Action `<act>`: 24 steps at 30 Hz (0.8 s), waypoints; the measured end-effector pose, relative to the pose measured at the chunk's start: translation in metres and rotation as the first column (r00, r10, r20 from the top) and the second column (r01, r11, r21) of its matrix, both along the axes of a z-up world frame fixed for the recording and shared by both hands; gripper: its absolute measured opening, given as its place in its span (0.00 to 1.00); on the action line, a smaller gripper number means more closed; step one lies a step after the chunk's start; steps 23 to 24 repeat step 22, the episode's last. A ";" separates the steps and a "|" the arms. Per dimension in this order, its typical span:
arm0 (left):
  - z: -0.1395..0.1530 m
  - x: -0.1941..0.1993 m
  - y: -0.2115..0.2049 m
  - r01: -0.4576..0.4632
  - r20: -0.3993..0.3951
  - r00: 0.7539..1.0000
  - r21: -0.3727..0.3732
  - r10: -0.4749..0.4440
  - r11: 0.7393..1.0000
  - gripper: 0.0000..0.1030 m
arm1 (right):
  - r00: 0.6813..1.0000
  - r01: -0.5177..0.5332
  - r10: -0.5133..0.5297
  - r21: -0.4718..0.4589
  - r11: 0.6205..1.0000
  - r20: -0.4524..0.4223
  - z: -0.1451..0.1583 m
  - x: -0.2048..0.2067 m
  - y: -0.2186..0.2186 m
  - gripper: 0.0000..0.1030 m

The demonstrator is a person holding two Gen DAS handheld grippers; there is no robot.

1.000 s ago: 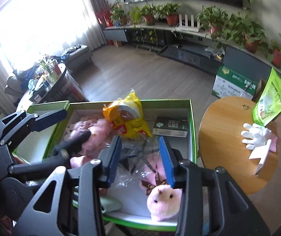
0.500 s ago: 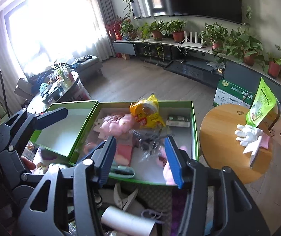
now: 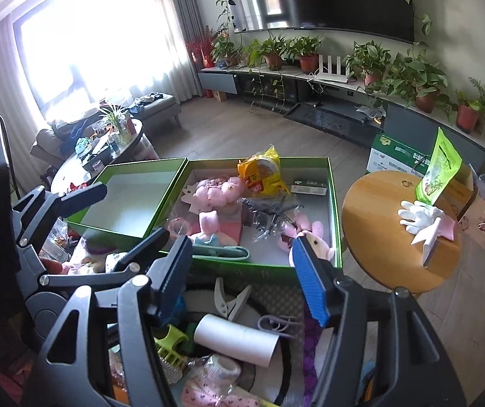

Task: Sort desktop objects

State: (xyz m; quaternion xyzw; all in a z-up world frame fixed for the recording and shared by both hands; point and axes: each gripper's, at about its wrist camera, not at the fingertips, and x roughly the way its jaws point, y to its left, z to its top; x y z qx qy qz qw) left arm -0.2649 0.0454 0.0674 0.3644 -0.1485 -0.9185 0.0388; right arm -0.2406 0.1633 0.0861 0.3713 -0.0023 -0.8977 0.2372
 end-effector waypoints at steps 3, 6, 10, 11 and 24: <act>-0.005 0.007 0.000 -0.002 0.028 1.000 0.030 0.001 1.000 0.76 | 1.000 0.000 0.000 -0.004 1.000 0.009 -0.001 0.009 0.002 0.62; -0.009 0.013 0.002 -0.001 0.043 0.999 0.060 -0.002 0.998 0.76 | 1.000 -0.008 0.008 0.000 1.000 0.011 -0.004 0.018 0.001 0.62; -0.012 0.019 0.004 -0.007 0.050 0.999 0.079 0.003 0.997 0.76 | 1.000 -0.008 0.008 -0.001 1.000 0.027 -0.007 0.025 0.003 0.62; -0.012 0.020 0.004 -0.009 0.049 0.999 0.084 0.005 0.996 0.76 | 1.000 -0.004 0.004 -0.001 1.000 0.026 -0.007 0.027 0.004 0.62; -0.008 0.032 0.008 -0.014 0.033 0.999 0.102 0.011 0.995 0.76 | 0.999 -0.001 0.001 -0.003 1.000 0.042 -0.011 0.040 0.009 0.62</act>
